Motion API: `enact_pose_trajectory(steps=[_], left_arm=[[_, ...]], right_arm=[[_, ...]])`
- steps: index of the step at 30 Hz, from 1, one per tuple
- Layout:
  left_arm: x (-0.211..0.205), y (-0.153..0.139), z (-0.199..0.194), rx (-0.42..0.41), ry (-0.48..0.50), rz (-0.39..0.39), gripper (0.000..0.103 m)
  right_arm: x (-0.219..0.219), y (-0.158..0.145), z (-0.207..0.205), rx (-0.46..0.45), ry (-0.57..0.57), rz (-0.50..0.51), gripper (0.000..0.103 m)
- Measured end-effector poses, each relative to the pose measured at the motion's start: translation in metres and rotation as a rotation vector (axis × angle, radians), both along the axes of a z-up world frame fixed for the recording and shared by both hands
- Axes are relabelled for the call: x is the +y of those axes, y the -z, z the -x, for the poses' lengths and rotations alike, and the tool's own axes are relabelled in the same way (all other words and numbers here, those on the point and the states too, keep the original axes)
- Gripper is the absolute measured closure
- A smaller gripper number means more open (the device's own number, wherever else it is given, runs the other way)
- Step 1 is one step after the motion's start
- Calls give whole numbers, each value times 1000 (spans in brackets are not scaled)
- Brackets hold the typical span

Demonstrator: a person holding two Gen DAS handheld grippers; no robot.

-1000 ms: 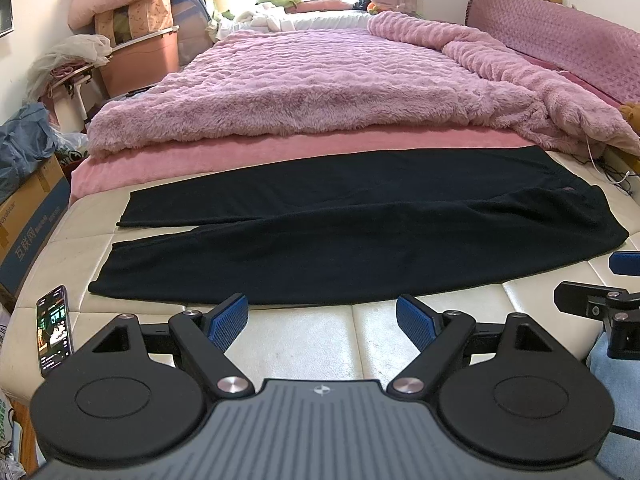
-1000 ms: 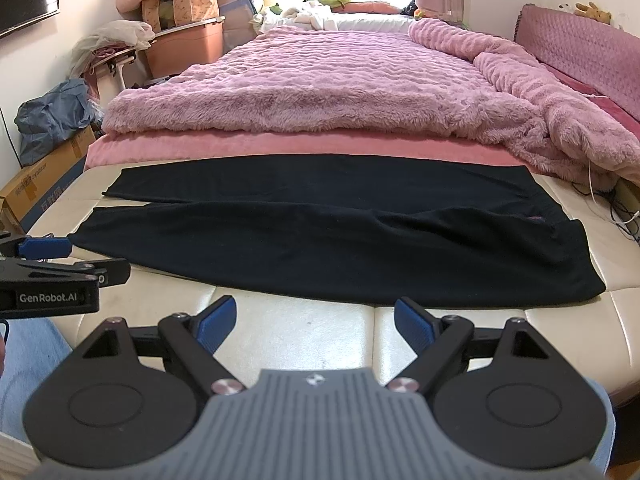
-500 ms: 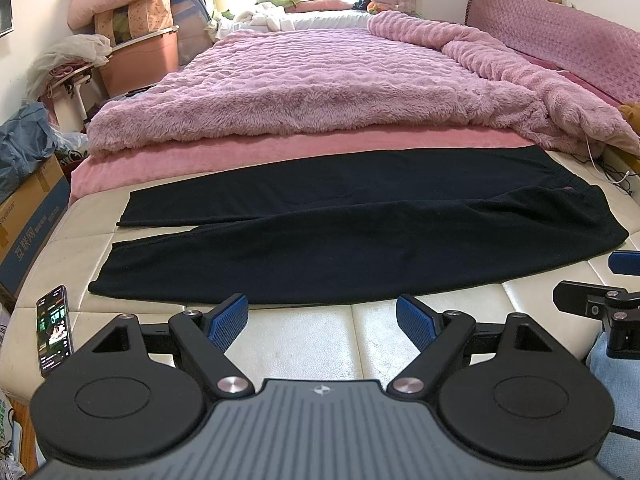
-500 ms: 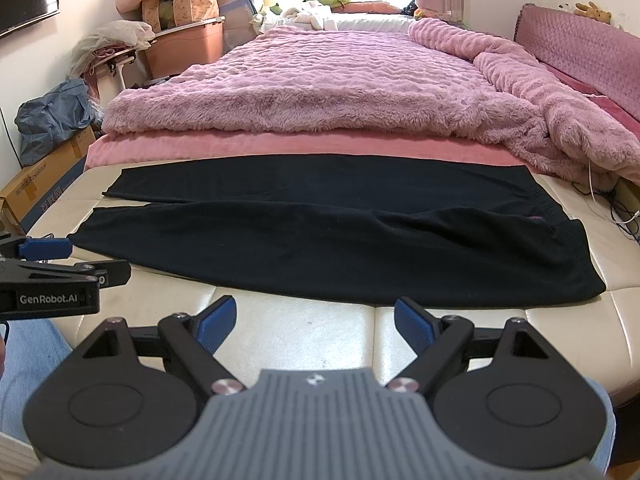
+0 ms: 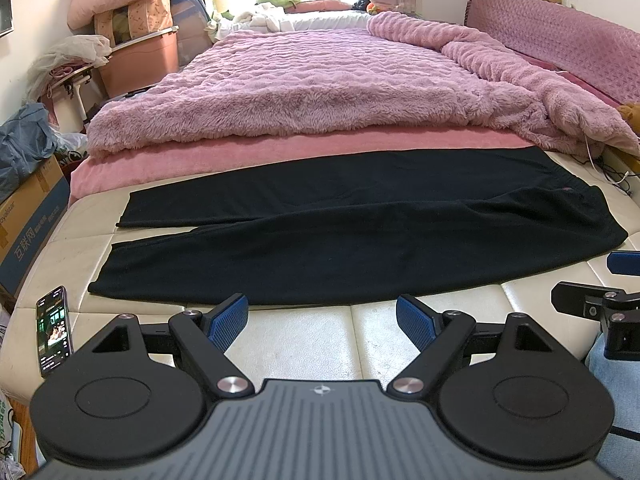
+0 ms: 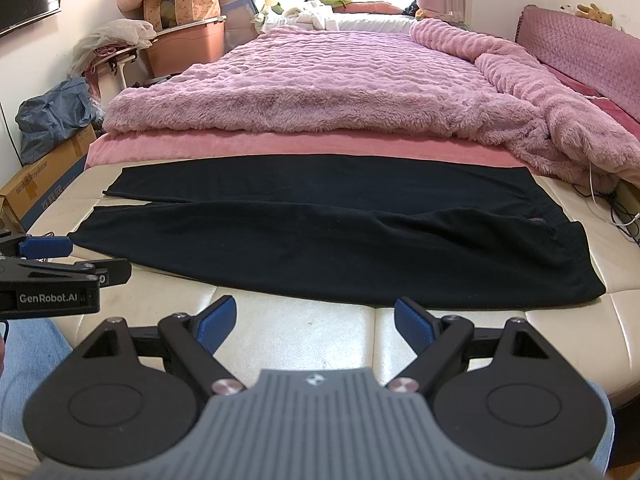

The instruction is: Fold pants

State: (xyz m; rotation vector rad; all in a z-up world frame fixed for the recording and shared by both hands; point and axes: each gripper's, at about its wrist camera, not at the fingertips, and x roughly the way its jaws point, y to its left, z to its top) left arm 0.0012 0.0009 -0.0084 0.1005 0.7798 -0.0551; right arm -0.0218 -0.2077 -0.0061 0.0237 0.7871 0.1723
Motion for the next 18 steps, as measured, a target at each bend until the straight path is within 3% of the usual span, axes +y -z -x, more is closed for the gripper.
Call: enact_pose_trajectory(steps=[18], left_arm=[[0, -3, 0, 1, 2, 2, 5]], right_arm=[[-1, -1, -1, 4, -2, -3, 21]])
